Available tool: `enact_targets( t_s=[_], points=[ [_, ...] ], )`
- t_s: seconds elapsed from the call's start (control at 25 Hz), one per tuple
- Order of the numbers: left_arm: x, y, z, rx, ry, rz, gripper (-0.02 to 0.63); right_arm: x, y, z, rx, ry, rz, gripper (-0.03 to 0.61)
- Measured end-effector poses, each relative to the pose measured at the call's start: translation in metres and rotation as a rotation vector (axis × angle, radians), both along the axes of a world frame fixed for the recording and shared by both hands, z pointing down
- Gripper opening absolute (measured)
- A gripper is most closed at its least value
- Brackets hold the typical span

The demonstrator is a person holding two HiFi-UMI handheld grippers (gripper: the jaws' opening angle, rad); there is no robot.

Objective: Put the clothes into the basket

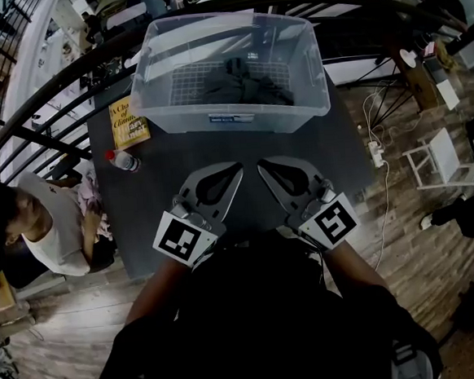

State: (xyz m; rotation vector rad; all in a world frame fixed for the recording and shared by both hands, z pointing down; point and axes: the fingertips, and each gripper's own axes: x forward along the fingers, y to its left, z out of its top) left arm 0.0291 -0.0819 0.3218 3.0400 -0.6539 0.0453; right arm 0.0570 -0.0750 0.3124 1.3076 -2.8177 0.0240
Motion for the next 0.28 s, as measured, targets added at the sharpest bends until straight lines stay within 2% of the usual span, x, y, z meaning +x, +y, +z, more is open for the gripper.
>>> enact_targets(
  t_s=[0.28],
  points=[
    [-0.0028, -0.0061, 0.0057, -0.002, -0.007, -0.008, 0.003, -0.0023, -0.0035, 0.0031, 0.005, -0.002, -0.001, 0.017]
  ],
)
